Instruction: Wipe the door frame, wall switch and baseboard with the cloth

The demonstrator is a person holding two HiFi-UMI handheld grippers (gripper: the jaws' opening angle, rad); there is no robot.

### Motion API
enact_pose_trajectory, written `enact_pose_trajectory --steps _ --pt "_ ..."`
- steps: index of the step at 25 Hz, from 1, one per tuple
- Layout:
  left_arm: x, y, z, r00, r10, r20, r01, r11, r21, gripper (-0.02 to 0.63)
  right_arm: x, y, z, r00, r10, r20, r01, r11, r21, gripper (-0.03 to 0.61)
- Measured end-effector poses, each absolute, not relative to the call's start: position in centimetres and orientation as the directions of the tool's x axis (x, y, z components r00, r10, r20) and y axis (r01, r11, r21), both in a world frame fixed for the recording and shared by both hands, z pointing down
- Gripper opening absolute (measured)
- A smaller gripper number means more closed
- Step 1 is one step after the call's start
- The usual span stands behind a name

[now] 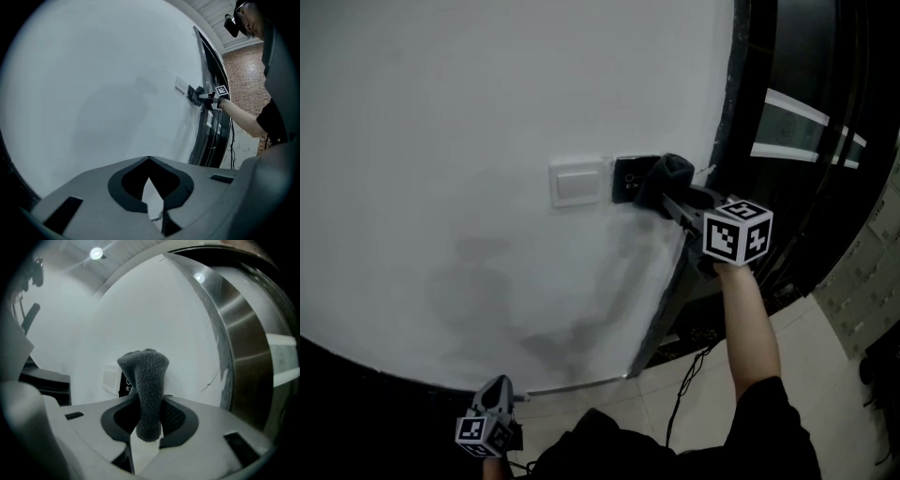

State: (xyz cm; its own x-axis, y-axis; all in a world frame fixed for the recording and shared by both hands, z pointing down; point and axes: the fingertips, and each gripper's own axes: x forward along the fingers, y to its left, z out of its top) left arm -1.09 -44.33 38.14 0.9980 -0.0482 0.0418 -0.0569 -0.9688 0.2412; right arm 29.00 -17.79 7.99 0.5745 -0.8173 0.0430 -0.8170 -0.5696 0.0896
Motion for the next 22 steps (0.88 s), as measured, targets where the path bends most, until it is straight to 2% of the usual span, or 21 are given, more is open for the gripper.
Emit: enact_pose_trajectory --steps 3,5,9,13,17,22 --pt "-1.1 -44.4 38.2 0.997 -0.059 0.042 -0.068 -0.966 0.248 -0.006 28.8 -17.1 6.8 0.650 -0.760 0.003 -0.743 -0.635 0.211 0.097" --pt "-1.4 -45.0 38.5 0.997 -0.066 0.042 -0.075 -0.965 0.253 -0.006 27.4 -17.9 6.2 0.651 -0.759 -0.021 -0.729 -0.633 0.260 0.097" --pt "-1.7 -46.1 38.3 0.995 -0.085 0.045 -0.094 -0.961 0.262 -0.006 22.8 -22.3 5.4 0.551 -0.835 -0.002 -0.784 -0.518 0.343 0.097" --pt "-2.0 -46.6 37.0 0.998 -0.065 -0.027 -0.053 -0.951 0.306 -0.006 18.6 -28.5 5.2 0.424 -0.904 0.049 -0.835 -0.369 0.408 0.097" --pt "-4.2 -47.2 35.8 0.995 -0.083 -0.046 -0.065 -0.948 0.312 -0.006 16.5 -33.7 5.5 0.328 -0.939 0.105 -0.891 -0.271 0.365 0.097" --pt "-3.3 -47.3 34.7 0.983 -0.133 -0.128 -0.083 -0.937 0.339 -0.006 19.5 -34.5 6.2 0.290 -0.945 0.149 -0.927 -0.239 0.288 0.097"
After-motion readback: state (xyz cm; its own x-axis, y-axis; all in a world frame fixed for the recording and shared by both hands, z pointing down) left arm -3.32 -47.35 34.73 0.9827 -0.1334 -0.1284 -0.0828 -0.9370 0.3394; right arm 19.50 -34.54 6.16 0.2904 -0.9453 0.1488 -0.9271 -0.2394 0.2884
